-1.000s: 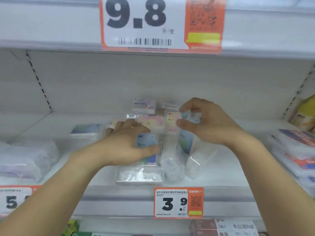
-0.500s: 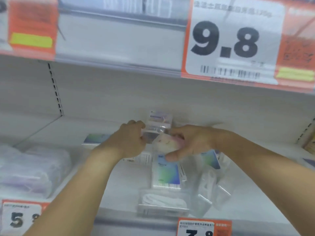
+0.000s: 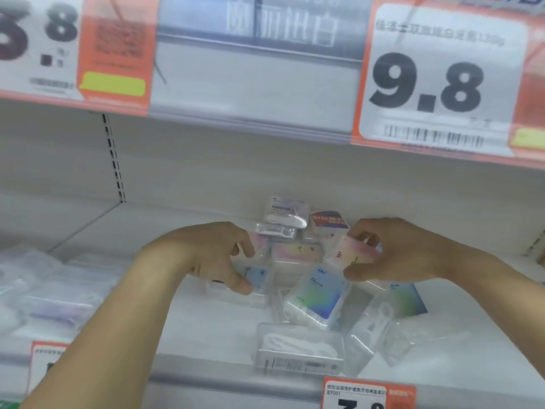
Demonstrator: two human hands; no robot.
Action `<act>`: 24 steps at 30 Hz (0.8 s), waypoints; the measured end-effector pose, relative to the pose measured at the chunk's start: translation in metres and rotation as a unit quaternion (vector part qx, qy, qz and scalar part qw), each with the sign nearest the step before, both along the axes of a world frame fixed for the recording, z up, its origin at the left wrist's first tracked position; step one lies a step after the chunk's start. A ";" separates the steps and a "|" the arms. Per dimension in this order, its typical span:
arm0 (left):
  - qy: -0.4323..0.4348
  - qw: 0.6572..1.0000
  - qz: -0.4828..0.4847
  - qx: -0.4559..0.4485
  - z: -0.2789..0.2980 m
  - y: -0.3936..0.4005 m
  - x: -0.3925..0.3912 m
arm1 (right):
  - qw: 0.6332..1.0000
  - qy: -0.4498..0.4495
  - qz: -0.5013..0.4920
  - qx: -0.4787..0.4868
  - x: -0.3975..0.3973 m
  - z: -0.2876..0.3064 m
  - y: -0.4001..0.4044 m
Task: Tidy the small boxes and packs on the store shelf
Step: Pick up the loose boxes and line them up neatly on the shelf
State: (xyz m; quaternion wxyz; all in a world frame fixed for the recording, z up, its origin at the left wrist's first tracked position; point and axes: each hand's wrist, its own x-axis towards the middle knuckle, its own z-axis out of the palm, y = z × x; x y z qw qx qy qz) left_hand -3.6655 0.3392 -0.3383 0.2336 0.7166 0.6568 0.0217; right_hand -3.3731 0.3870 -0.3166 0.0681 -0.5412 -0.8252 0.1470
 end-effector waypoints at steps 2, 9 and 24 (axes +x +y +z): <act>0.020 1.000 0.010 -0.007 -0.003 0.000 -0.001 | 1.000 0.026 0.002 -0.009 0.006 -0.001 0.001; 0.016 0.999 0.047 0.012 -0.010 0.001 -0.008 | 0.990 0.081 -0.005 0.120 0.004 -0.009 -0.010; -0.063 0.976 -0.004 0.207 -0.036 0.039 0.063 | 0.987 0.125 -0.085 -0.047 -0.018 -0.010 0.077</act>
